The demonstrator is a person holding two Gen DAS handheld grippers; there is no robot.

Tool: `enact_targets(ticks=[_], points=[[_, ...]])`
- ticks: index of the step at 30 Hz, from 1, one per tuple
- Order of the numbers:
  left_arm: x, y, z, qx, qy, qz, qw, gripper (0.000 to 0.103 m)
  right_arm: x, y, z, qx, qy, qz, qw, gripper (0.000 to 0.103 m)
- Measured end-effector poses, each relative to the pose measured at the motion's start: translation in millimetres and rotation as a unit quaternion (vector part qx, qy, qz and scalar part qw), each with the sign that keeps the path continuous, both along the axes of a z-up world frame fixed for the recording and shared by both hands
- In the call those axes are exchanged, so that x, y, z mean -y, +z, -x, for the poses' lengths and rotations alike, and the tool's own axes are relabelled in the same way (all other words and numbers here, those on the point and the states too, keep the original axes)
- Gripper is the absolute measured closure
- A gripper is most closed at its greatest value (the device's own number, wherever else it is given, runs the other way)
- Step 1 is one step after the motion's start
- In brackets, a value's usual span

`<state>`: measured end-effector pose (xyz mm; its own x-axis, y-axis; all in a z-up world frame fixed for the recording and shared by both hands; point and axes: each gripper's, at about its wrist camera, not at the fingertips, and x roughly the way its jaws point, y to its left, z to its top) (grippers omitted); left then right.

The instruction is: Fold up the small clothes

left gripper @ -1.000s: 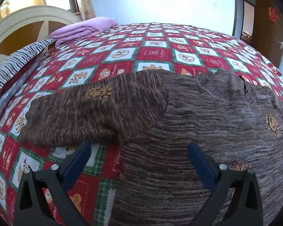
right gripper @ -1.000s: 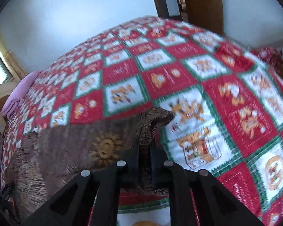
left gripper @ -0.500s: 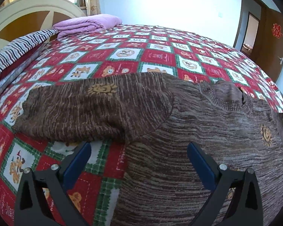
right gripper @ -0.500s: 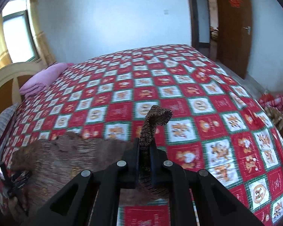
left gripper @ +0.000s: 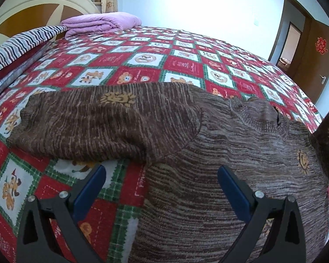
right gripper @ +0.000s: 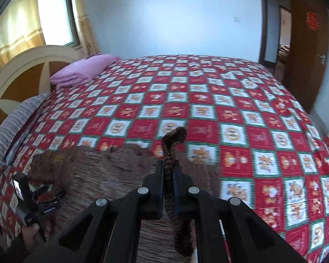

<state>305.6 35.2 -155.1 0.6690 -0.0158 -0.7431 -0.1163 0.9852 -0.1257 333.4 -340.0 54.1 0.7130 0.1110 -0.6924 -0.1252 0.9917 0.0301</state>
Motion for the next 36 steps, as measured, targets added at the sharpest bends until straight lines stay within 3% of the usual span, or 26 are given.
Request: enact_targets(ticks=[7,11,12,13,14,15,17,20,22,24,26,28,30,34,35,36], points=[[4.4,-0.7,0.7,0.002,-0.004,-0.008,1.0,0.0,-63.0,-46.4,-25.2,-0.034,0.048,-0.028,0.998,0.097],[4.2,-4.2,-1.4,-0.008,-0.007,-0.005,0.9999,0.0,-92.5,-103.4,-45.6,-0.082,0.09,-0.106,0.987,0.093],[2.5,-4.9,-1.7,-0.01,-0.005,0.0,0.9999,0.0,-97.9,-116.8,-48.6,-0.1,0.095,-0.121,0.983,0.08],[0.5,-5.3,-1.4,-0.011,-0.004,0.005,0.9999,0.0,-102.5,-129.9,-49.6,-0.115,0.095,-0.132,0.98,0.051],[-0.3,-5.6,-1.9,-0.011,-0.003,0.008,0.9999,0.0,-105.3,-140.1,-47.3,-0.126,0.1,-0.145,0.976,0.039],[-1.6,-5.9,-2.0,-0.012,-0.002,0.012,0.9999,0.0,-104.5,-145.9,-42.0,-0.13,0.109,-0.164,0.972,0.036],[-1.8,-6.3,-1.8,-0.013,-0.001,0.012,0.9998,0.0,-102.3,-148.7,-27.2,-0.132,0.123,-0.178,0.967,0.036],[-1.4,-6.6,-2.5,-0.016,-0.009,0.017,0.9997,0.0,-77.8,-137.3,-3.4,-0.108,0.114,-0.158,0.975,0.036],[0.3,-6.5,-3.0,-0.017,-0.016,0.016,0.9996,0.0,-57.1,-128.4,4.0,-0.087,0.09,-0.119,0.985,0.036],[4.6,-5.2,-1.9,-0.014,-0.02,0.008,0.9997,0.0,-42.4,-125.5,8.5,-0.065,0.05,-0.045,0.996,0.036],[9.2,-1.4,-0.1,-0.009,-0.025,-0.006,0.9996,0.0,-39.5,-130.6,8.2,-0.071,0.047,-0.042,0.996,0.036],[11.8,5.7,1.3,-0.009,-0.032,-0.011,0.9994,0.0,-47.7,-136.4,9.7,-0.076,0.068,-0.04,0.994,0.036],[14.5,15.7,4.2,-0.01,-0.038,-0.019,0.9991,0.0,-76.6,-144.8,15.8,-0.068,0.099,0.007,0.993,0.036],[21.3,38.1,7.4,-0.003,-0.057,-0.044,0.9974,0.0,-111.9,-159.4,17.2,-0.063,0.134,0.043,0.988,0.037],[23.4,42.7,6.2,-0.006,-0.064,-0.046,0.9969,0.0,-118.4,-165.0,15.8,-0.068,0.138,0.049,0.987,0.043],[25.6,46.7,4.5,-0.01,-0.071,-0.046,0.9964,0.0,-119.9,-168.7,15.3,-0.072,0.138,0.055,0.986,0.065]])
